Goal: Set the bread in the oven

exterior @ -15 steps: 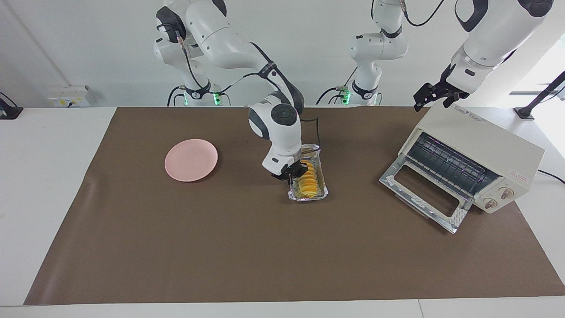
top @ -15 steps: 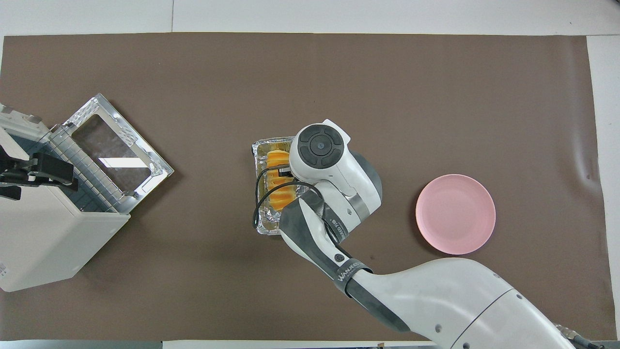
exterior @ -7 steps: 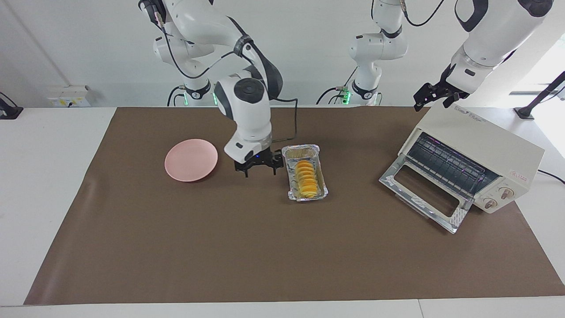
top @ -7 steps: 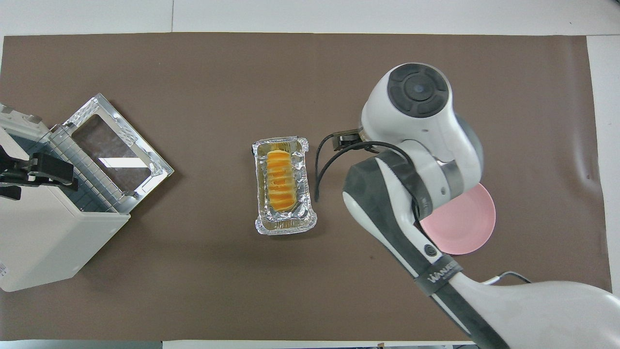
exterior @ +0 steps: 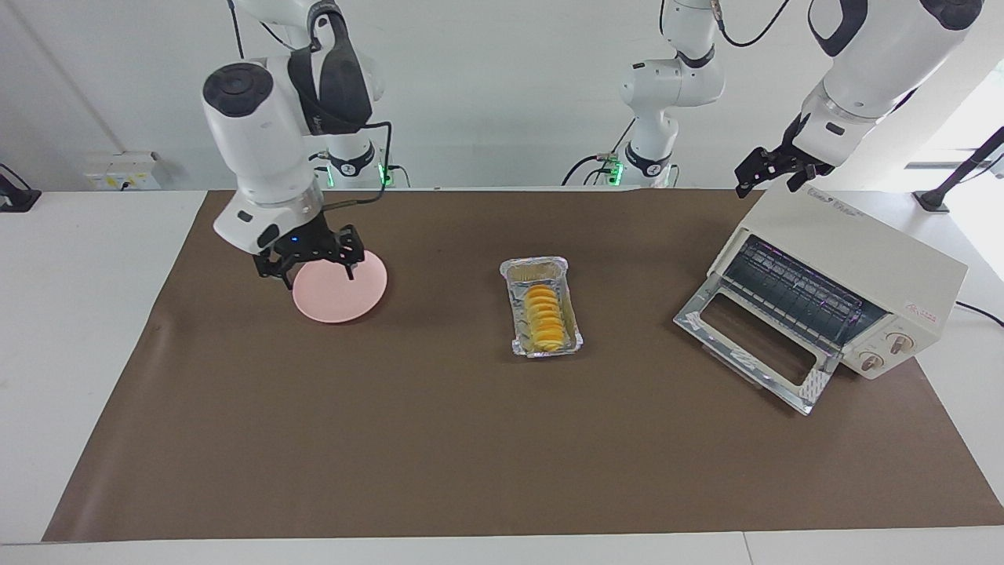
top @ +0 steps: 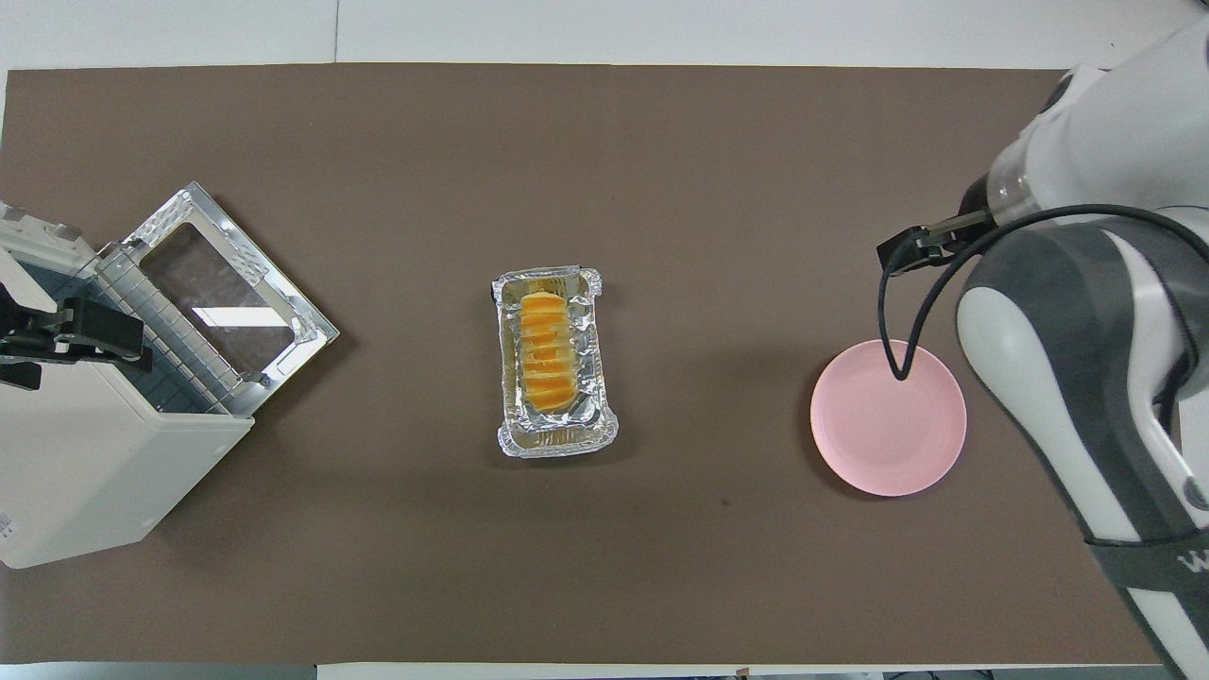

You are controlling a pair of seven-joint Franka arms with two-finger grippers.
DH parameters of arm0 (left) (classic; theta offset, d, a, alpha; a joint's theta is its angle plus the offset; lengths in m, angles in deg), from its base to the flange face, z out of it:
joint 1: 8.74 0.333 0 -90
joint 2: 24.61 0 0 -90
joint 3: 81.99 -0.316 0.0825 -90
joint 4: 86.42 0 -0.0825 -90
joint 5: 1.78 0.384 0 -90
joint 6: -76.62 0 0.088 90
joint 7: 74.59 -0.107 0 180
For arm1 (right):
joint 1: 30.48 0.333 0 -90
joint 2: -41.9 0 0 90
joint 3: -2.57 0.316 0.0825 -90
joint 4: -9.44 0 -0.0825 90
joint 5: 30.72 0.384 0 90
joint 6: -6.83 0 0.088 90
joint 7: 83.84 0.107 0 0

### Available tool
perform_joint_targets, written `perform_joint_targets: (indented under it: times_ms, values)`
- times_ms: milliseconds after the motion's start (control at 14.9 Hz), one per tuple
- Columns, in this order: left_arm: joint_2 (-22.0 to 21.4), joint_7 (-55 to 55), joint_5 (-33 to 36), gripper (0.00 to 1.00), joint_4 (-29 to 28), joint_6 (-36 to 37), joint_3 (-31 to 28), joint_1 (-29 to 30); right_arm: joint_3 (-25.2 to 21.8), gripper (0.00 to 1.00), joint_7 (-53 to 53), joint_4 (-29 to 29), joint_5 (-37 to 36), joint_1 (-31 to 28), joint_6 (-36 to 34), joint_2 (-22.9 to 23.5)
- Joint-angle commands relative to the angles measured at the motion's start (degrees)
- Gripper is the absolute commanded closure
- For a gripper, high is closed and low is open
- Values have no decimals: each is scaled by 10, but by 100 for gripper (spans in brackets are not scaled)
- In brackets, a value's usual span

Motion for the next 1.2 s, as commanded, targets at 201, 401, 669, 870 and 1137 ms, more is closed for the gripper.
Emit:
perform_joint_targets:
  times_ms: [201, 401, 669, 870, 1137]
  values:
    - [-1, -8, 9, 0, 4, 10, 6, 8, 3, 0, -78, 18, 17, -64, -114, -96]
    - [0, -10, 3, 0, 5, -26, 9, -15, -45, 0, -86, 16, 29, -48, -129, -105]
    - [-7, 63, -1, 0, -11, -98, 10, -133, -75, 0, -87, 5, 48, -47, -133, -97]
    - [33, 176, -61, 0, -8, -178, 12, -196, -75, 0, -82, -58, 68, -47, -177, -72]
    - [152, 235, -55, 0, 43, -224, 11, -278, -75, 0, -84, -68, 60, -49, -183, -74]
